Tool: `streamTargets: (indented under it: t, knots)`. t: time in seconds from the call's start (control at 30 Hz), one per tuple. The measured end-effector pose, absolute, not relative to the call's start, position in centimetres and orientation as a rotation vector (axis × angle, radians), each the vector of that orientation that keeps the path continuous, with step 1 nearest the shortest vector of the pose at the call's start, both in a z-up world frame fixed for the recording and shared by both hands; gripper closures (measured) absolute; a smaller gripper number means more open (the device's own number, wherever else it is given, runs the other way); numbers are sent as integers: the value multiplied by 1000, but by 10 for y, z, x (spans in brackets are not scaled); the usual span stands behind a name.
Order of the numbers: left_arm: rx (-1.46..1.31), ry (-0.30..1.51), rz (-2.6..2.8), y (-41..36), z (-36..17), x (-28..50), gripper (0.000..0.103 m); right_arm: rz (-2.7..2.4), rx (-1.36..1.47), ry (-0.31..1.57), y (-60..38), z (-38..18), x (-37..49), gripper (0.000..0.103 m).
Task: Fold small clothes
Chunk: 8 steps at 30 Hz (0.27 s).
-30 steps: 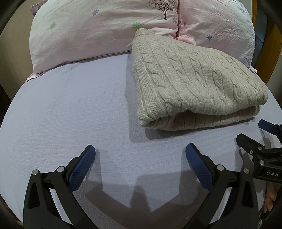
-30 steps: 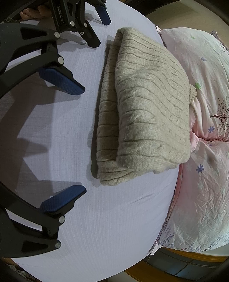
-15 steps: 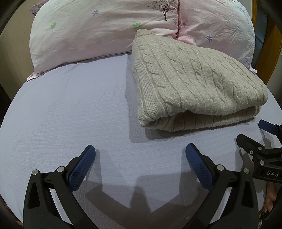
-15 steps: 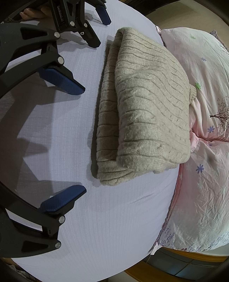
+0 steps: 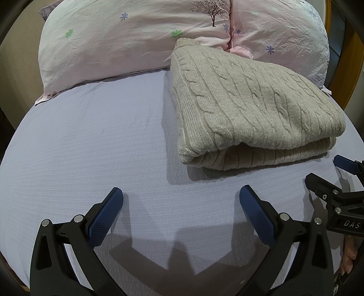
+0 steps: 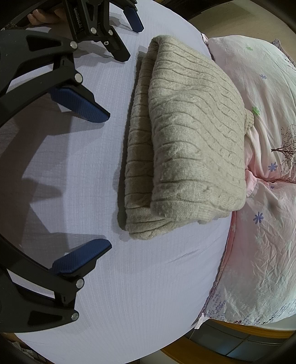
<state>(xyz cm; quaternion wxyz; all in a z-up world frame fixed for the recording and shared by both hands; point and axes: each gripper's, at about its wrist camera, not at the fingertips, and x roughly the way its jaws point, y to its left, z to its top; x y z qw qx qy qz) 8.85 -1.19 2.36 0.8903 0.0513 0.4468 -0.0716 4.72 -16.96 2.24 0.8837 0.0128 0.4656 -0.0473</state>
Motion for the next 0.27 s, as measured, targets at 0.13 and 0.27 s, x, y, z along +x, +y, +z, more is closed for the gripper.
streamTargets:
  t: [0.13, 0.27]
  knots:
    - [106, 928, -148, -12, 24, 89, 1, -99, 27, 969, -170, 22, 47, 2]
    - [106, 928, -148, -12, 24, 89, 1, -99, 27, 969, -170, 22, 47, 2]
